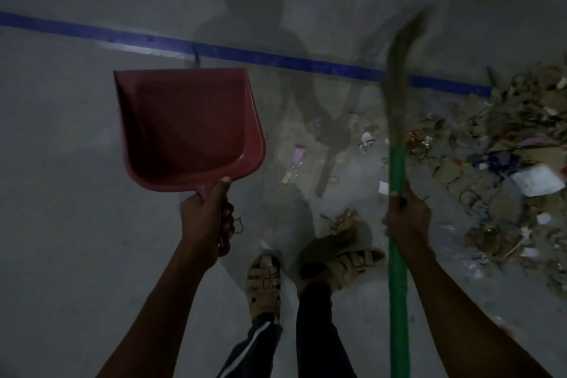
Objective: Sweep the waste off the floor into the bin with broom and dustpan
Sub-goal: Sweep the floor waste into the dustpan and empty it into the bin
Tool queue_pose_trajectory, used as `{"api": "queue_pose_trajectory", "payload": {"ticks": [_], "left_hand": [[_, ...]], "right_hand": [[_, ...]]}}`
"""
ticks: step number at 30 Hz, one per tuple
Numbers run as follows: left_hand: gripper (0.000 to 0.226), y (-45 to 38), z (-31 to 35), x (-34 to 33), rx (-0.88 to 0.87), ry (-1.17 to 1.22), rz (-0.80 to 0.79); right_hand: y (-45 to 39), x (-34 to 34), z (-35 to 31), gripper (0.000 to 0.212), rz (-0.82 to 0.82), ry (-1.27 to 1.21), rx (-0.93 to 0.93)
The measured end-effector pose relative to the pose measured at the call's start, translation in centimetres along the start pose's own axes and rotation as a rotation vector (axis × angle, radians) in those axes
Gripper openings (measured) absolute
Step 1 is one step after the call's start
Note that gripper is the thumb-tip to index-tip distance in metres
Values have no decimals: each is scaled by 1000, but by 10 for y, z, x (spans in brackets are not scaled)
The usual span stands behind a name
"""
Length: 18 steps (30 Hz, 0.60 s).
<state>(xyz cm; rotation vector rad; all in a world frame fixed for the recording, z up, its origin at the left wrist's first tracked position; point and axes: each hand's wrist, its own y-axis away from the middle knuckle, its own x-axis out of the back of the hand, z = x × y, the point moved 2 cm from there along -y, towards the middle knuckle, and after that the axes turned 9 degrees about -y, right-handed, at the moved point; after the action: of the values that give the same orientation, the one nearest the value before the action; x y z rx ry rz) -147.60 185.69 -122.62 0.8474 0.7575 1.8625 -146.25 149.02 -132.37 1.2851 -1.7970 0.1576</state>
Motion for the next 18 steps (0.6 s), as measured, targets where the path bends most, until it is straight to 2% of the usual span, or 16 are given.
{"api": "queue_pose_trajectory", "payload": {"ticks": [6, 11, 14, 18], "left_hand": [[41, 4, -28, 15, 31, 15, 26], [43, 7, -48, 25, 56, 9, 61], [43, 13, -59, 21, 65, 7, 67], [45, 23, -70, 4, 88, 4, 13]], "right_hand": [[48, -74, -49, 39, -342, 42, 281], [83, -108, -22, 45, -647, 223, 372], [87, -94, 2, 43, -654, 312, 283], [76, -43, 43, 43, -519, 425, 116]]}}
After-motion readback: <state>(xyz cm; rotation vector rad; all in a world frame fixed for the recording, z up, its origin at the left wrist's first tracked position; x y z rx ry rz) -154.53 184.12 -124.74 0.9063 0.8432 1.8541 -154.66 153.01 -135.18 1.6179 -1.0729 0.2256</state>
